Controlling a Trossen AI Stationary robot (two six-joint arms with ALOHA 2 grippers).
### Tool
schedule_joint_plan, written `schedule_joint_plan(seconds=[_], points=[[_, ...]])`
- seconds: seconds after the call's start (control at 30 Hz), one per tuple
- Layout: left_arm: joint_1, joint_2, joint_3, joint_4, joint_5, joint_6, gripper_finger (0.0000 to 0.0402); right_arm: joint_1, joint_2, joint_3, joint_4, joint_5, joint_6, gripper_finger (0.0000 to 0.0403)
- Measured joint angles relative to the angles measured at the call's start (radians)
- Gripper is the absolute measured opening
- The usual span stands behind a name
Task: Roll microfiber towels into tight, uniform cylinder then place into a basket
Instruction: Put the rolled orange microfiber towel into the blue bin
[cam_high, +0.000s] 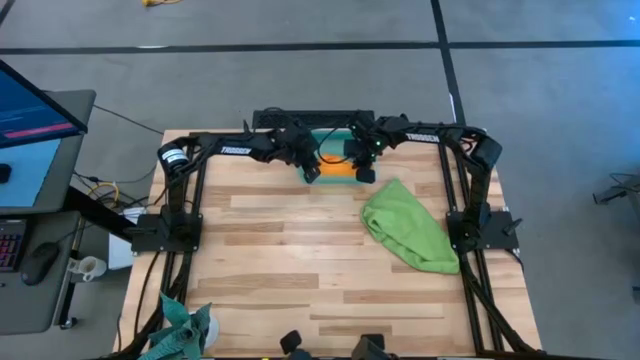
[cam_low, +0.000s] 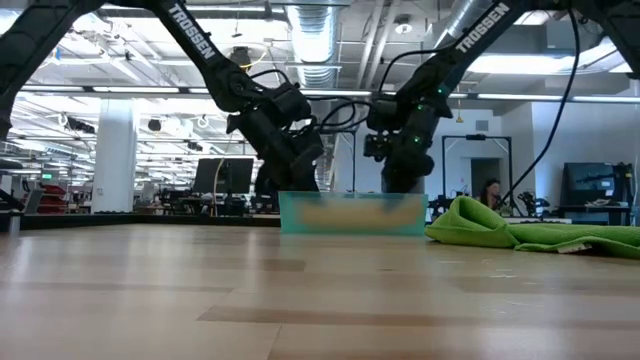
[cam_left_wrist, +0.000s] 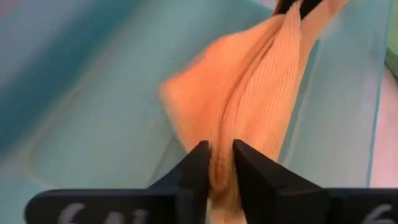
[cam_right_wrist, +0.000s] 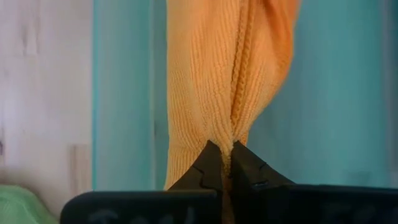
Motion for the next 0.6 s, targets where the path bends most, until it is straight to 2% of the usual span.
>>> schedule_joint_plan(seconds=[0.23, 0.47, 0.6], points=[[0.0, 0.0, 0.129, -0.138, -0.002, 0.025, 0.0118, 0.001, 0.0, 0.0, -0.03, -0.04, 0.008, 0.0022], [-0.001, -0.002, 0.316, -0.366, -0.149, 0.083, 0.0126, 0.002, 0.0, 0.0, -0.03, -0.076, 0.035, 0.0022], [-0.002, -0.003, 0.375, -0.417, -0.177, 0.106, 0.0126, 0.002, 0.0, 0.0, -0.03, -0.059, 0.054, 0.0051]])
